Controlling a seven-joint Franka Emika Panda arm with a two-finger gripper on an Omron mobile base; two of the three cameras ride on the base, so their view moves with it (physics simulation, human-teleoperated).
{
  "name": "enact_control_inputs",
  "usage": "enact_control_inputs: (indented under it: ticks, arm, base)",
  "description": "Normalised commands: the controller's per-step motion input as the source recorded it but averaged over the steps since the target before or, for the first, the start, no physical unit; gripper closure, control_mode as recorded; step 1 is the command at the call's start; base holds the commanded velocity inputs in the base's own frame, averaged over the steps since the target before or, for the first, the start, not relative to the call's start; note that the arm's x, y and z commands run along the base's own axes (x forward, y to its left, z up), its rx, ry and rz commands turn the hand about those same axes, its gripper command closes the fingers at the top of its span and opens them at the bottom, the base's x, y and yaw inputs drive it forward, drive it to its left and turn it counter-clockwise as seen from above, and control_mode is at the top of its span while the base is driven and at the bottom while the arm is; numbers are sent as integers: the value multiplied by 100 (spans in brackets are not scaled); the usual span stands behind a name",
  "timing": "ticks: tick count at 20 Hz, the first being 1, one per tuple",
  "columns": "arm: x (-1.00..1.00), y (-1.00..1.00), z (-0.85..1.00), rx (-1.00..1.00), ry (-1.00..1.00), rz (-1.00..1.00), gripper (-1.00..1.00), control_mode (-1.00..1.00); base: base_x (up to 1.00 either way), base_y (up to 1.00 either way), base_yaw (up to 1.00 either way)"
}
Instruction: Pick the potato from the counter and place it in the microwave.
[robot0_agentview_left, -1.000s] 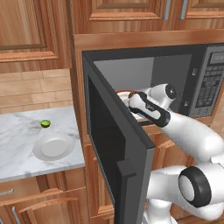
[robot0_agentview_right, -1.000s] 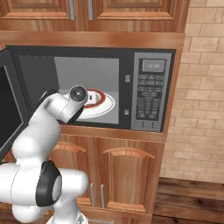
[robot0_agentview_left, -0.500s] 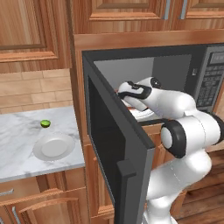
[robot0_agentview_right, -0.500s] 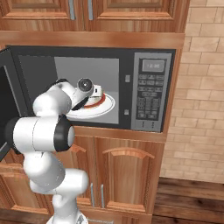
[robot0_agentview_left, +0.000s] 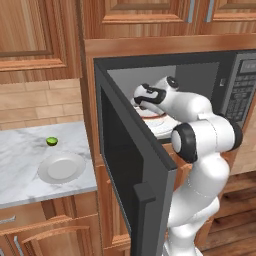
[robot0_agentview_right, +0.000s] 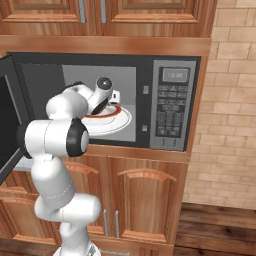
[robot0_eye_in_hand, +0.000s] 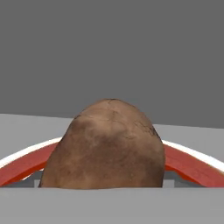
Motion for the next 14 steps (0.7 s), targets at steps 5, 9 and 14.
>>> enact_control_inputs:
  ticks: [5, 9, 14]
  arm:
    - [-8, -2, -55, -1, 9, 0, 100, -100]
    - [-49, -1, -48, 0, 1, 0, 100, -100]
    - [-35, 0, -47, 0, 0, 0, -100, -100]
  base:
    - [0, 0, 0]
    - [0, 0, 0]
    - [0, 0, 0]
